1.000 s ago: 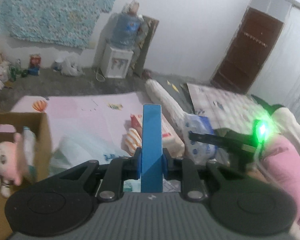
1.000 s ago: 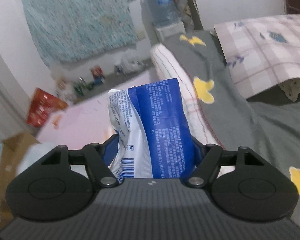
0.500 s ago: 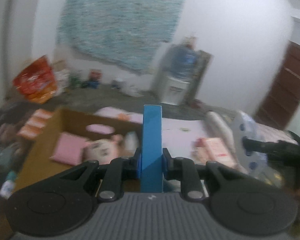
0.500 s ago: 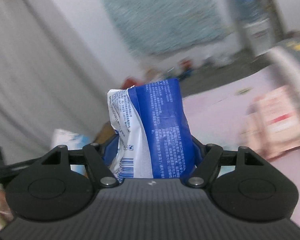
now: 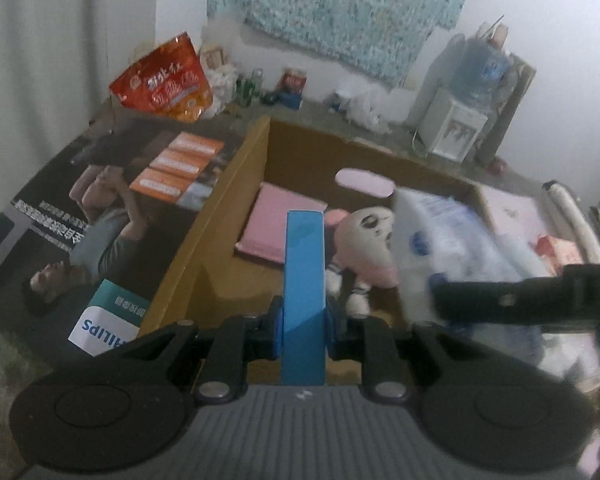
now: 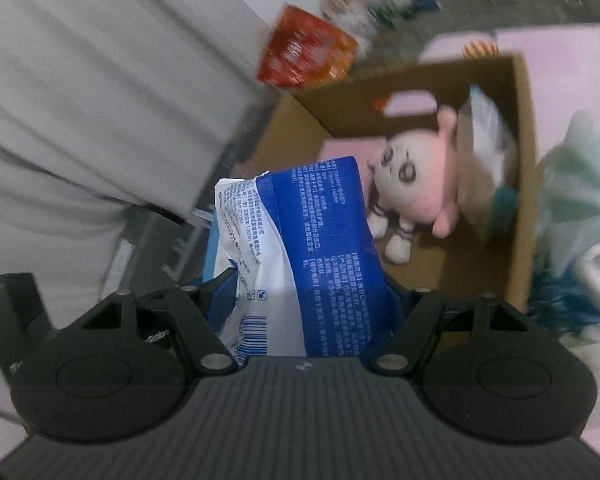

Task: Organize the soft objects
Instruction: 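Lower the blue stick and packet into the box and open both tools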

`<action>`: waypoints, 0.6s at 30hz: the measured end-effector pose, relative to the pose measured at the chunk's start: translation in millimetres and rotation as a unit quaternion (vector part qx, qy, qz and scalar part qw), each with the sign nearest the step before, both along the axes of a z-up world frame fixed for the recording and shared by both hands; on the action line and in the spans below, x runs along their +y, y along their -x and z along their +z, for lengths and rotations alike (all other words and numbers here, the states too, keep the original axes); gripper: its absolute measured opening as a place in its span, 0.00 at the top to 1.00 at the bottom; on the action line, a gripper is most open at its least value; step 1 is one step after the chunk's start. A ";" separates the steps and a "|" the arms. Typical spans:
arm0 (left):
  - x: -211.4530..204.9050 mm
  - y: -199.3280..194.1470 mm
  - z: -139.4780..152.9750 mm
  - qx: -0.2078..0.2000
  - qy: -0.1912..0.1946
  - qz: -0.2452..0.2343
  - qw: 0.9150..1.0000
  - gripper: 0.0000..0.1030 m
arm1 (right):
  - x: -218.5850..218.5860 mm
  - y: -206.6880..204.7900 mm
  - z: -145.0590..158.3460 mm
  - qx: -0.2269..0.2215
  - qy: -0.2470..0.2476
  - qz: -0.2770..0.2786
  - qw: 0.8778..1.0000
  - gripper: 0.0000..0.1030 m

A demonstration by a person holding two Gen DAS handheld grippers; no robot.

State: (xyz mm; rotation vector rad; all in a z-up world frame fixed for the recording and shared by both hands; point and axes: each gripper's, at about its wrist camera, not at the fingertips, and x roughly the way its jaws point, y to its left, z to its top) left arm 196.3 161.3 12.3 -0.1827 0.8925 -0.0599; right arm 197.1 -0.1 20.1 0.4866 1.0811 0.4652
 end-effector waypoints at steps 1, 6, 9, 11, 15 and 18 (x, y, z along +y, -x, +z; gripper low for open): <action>1.1 -4.3 -4.0 0.005 -0.002 -0.005 1.000 0.80 | 3.8 -3.6 -5.7 0.009 0.004 -0.005 1.000 0.31; 0.2 -19.5 -24.3 0.026 -0.003 -0.032 0.999 0.80 | 11.0 -12.0 -38.1 0.038 0.019 -0.032 0.999 0.31; -5.1 -26.2 -32.3 0.022 -0.014 -0.045 0.999 0.73 | 9.6 -15.6 -47.6 0.042 0.026 -0.042 0.998 0.41; -8.6 -29.2 -36.4 0.018 -0.030 -0.049 0.998 0.69 | 5.7 -17.5 -50.8 0.044 0.020 -0.042 0.998 0.48; -10.5 -35.2 -45.4 0.023 -0.060 -0.048 0.997 0.68 | 6.3 -23.8 -48.0 0.030 0.036 -0.036 0.998 0.48; -6.4 -34.6 -45.2 0.020 -0.068 -0.035 0.997 0.68 | 9.2 -24.6 -48.0 0.027 0.041 -0.028 0.998 0.48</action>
